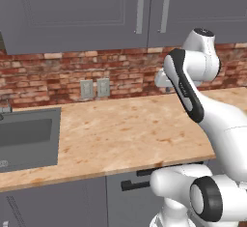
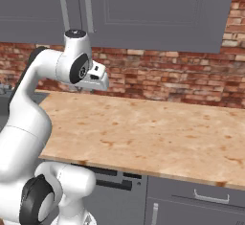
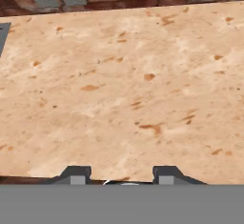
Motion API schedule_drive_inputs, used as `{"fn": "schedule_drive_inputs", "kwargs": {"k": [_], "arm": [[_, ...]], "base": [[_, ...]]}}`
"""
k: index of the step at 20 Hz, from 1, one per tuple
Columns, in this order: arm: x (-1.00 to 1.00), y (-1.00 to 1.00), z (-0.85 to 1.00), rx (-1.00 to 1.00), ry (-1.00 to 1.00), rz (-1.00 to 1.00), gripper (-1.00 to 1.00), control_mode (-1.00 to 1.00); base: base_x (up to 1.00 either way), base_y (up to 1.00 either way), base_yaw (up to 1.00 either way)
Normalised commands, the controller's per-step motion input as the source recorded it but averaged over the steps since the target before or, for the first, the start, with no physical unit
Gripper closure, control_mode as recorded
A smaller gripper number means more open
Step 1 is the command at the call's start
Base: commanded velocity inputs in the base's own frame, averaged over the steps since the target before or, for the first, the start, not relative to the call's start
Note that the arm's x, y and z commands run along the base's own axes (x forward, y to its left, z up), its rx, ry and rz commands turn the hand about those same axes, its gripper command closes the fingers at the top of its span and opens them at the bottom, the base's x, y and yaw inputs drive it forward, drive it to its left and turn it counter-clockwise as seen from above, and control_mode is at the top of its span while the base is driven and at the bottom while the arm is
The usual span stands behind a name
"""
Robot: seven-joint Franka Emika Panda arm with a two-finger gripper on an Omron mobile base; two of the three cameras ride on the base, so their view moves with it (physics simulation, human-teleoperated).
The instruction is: Open the cabinet, pick the kettle from the cabinet, and place it in the sink.
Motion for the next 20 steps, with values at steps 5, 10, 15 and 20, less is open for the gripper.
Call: {"fn": "schedule_drive_inputs", "kwargs": {"k": [5, 10, 15, 20], "arm": [[-0.14, 0.00, 0.00, 0.00, -0.09, 0.00, -1.00, -1.00], [-0.22, 0.04, 0.10, -0.03, -0.32, 0.00, -1.00, -1.00], [-0.19, 0.07, 0.27, -0.04, -0.29, 0.00, -1.00, -1.00], [-0.13, 0.02, 0.36, -0.02, -0.22, -0.01, -1.00, -1.00]], "base": [[0.00, 0.00, 0.00], [0.00, 0.00, 0.00], [0.00, 0.00, 0.00], [0.00, 0.00, 0.00]]}}
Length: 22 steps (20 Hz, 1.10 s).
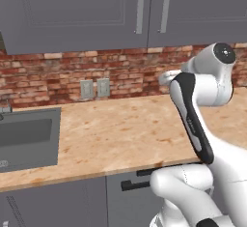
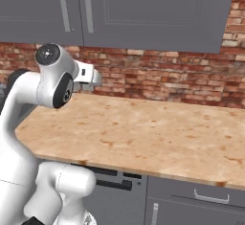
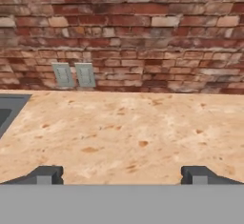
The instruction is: Open the cabinet, pick the kettle from the cabinet, and place it in the sink.
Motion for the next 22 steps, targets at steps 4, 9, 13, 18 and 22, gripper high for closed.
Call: {"fn": "schedule_drive_inputs", "kwargs": {"k": [4, 9, 13, 18, 22], "arm": [[-0.07, 0.01, 0.42, 0.00, -0.12, -0.04, -1.00, -1.00], [-0.03, 0.00, 0.44, 0.00, -0.05, -0.07, -1.00, -1.00], [0.00, 0.00, 0.38, 0.00, 0.00, -0.01, -1.00, -1.00], [0.00, -0.01, 0.38, 0.03, 0.00, 0.00, -1.00, -1.00], [0.00, 0.00, 0.38, 0.02, 0.00, 0.00, -1.00, -1.00]], "base": [[0.00, 0.00, 0.00], [0.00, 0.00, 0.00], [0.00, 0.00, 0.00], [0.00, 0.00, 0.00], [0.00, 0.00, 0.00]]}}
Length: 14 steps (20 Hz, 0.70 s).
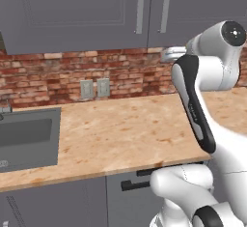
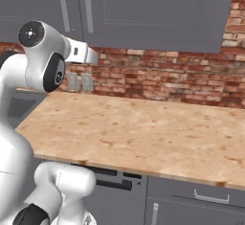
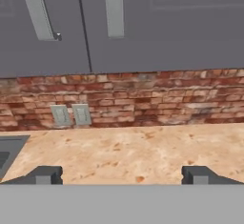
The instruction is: Open the cabinet, pick the kettle from the cabinet, and place it in the sink.
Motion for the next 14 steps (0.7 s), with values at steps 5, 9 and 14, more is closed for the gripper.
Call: {"fn": "schedule_drive_inputs", "kwargs": {"k": [5, 9, 14], "arm": [[0.00, 0.00, 0.31, 0.00, -0.04, 0.00, -1.00, -1.00], [0.03, 0.00, 0.31, 0.00, -0.06, 0.00, -1.00, -1.00], [0.14, 0.00, 0.29, 0.00, -0.02, 0.00, -1.00, -1.00]], "base": [[0.00, 0.00, 0.00], [0.00, 0.00, 0.00], [0.00, 0.00, 0.00]]}}
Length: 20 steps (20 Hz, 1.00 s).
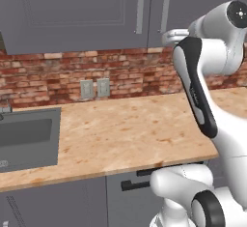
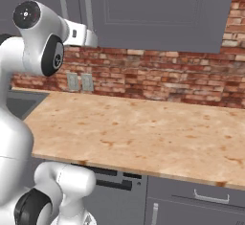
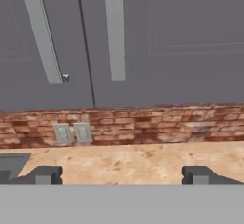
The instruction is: Open the cabinet, pick the kettle from the cabinet, and place it in the sink.
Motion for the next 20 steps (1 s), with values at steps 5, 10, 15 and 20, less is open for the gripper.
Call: {"fn": "schedule_drive_inputs", "kwargs": {"k": [5, 10, 15, 20], "arm": [[0.29, 0.01, 0.21, -0.01, -0.02, 0.00, -1.00, -1.00], [0.39, 0.02, 0.17, -0.05, 0.00, 0.00, -1.00, -1.00], [0.37, 0.06, 0.15, -0.06, -0.05, -0.02, -1.00, -1.00], [0.35, 0.07, 0.10, -0.02, -0.10, -0.01, -1.00, -1.00]], "base": [[0.00, 0.00, 0.00], [0.00, 0.00, 0.00], [0.00, 0.00, 0.00], [0.00, 0.00, 0.00]]}}
